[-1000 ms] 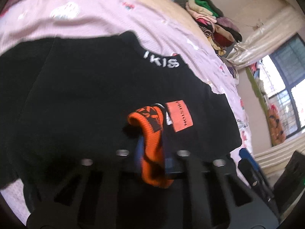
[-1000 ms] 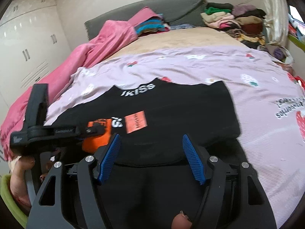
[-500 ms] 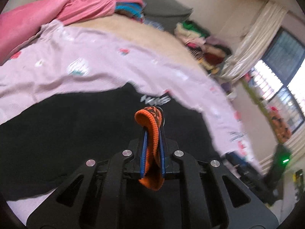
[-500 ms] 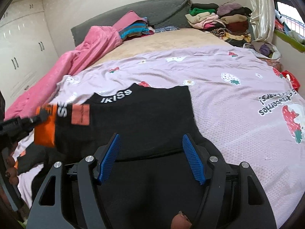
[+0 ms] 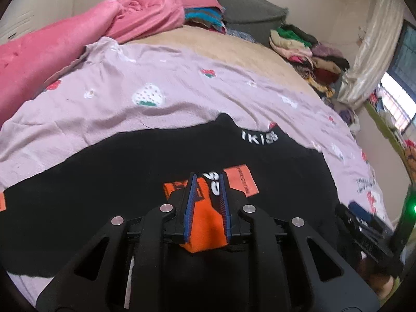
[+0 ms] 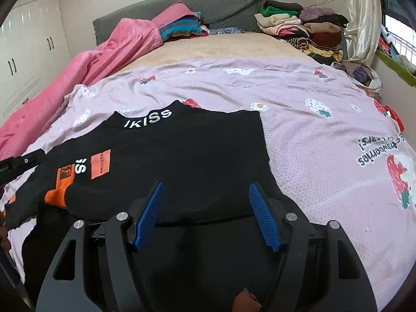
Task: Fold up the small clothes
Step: 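Lay the sleeve cuff on the sweatshirt body and open the right gripper, then grasp the other orange cuff with the left gripper and lift it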
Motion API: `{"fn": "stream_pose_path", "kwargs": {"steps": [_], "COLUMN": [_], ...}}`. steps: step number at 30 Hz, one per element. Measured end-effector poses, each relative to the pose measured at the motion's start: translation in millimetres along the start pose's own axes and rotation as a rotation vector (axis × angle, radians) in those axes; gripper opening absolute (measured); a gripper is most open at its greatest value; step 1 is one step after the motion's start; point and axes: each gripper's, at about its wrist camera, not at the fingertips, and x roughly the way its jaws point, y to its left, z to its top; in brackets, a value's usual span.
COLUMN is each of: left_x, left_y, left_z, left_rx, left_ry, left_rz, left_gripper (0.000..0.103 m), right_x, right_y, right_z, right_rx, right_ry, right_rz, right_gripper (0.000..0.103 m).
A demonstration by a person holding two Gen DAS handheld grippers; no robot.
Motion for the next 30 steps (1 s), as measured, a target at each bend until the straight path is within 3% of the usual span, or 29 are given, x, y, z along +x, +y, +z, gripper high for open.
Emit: {"fn": "stream_pose_path", "kwargs": {"steps": [3, 6, 9, 12, 15, 17, 18, 21, 25, 27, 30], "left_x": [22, 44, 50, 47, 42, 34, 27, 8, -12, -20, -33], "left_y": [-2, 0, 5, 7, 9, 11, 12, 15, 17, 20, 26], "left_z": [-9, -21, -28, -32, -36, -38, -38, -41, -45, -46, -50], "left_rx": [-0.004, 0.004, 0.001, 0.003, 0.001, -0.007, -0.012, -0.029, -0.03, -0.044, -0.065], "left_ry": [0.099, 0.197, 0.218, 0.207, 0.186, 0.166, 0.148, 0.111, 0.069, 0.058, 0.042], "left_rz": [-0.035, 0.009, 0.02, 0.019, 0.011, 0.012, 0.02, 0.012, 0.034, 0.035, 0.047], "left_gripper": [0.016, 0.023, 0.025, 0.026, 0.028, 0.04, 0.052, 0.057, 0.08, 0.09, 0.093], "right_x": [12, 24, 34, 50, 46, 36, 32, 17, -2, -11, -26], "right_y": [8, 16, 15, 9, 6, 5, 5, 8, 16, 22, 34], "right_z": [4, 3, -1, -8, -10, -10, -10, -14, -16, -17, -17], "right_rx": [-0.034, -0.06, -0.064, -0.055, -0.04, -0.029, -0.026, -0.022, -0.017, -0.026, -0.063], "right_ry": [0.023, 0.059, 0.1, 0.175, 0.159, 0.127, 0.119, 0.081, 0.044, 0.029, -0.004], "right_rz": [0.012, 0.021, 0.009, -0.017, -0.002, 0.014, 0.021, 0.042, 0.077, 0.099, 0.124], "right_gripper": [0.066, 0.066, 0.066, 0.067, 0.067, 0.07, 0.074, 0.083, 0.087, 0.098, 0.098]}}
